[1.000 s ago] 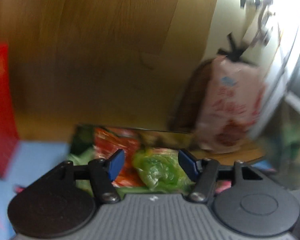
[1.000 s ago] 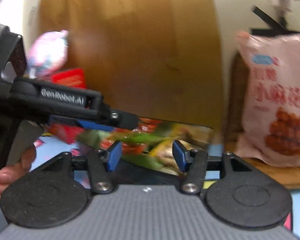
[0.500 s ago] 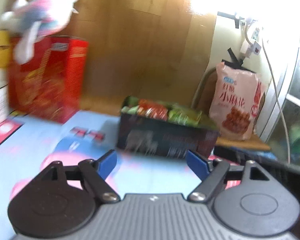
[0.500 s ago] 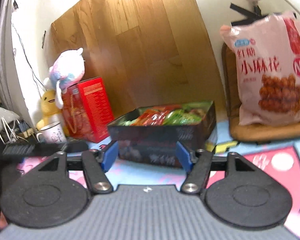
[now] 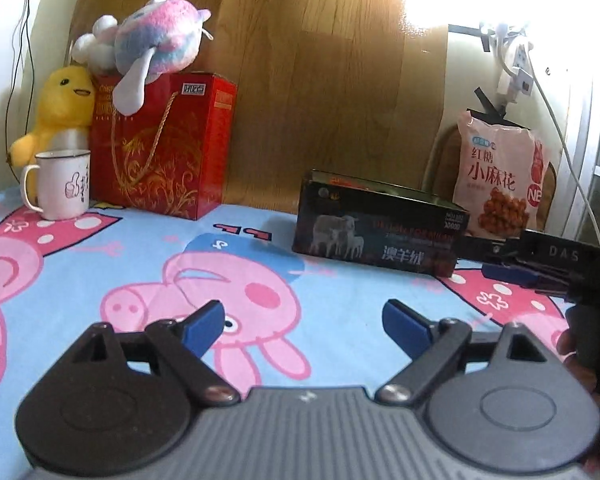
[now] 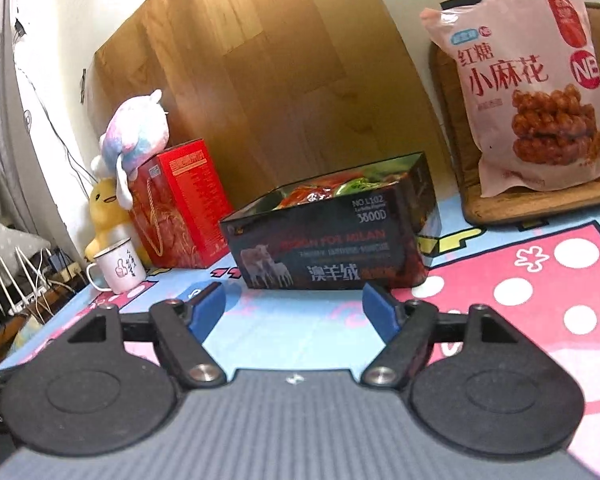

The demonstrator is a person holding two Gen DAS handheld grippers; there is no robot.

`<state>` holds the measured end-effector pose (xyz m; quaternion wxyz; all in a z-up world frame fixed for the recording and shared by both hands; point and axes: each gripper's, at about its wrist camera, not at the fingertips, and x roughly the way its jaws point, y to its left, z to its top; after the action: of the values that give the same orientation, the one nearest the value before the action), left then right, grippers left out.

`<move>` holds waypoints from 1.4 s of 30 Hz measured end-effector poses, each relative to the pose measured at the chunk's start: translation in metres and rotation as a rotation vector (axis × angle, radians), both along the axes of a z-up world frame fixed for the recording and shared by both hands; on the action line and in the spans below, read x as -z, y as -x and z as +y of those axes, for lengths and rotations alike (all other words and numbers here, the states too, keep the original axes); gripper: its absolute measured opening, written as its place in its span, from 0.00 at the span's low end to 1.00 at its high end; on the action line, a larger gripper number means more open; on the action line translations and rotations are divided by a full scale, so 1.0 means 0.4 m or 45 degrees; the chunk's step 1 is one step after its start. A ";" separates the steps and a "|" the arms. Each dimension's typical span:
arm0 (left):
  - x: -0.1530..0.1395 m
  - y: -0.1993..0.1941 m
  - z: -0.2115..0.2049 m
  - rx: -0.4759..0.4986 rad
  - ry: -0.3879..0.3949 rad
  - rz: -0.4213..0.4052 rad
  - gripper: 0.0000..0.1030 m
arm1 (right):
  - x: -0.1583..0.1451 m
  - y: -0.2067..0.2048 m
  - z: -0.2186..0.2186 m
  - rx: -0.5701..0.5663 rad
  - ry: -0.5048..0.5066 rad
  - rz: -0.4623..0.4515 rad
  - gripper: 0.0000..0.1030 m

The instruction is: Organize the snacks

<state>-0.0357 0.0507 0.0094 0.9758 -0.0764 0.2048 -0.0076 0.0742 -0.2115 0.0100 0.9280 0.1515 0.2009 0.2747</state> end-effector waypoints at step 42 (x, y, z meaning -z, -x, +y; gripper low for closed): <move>0.004 0.002 -0.003 -0.095 -0.016 -0.018 1.00 | 0.001 0.098 0.013 0.075 0.182 -0.025 0.86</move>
<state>-0.0364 0.0493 0.0077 0.9773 -0.0778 0.1948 0.0293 0.0349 -0.2061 0.0095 0.9461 0.0879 0.2064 0.2335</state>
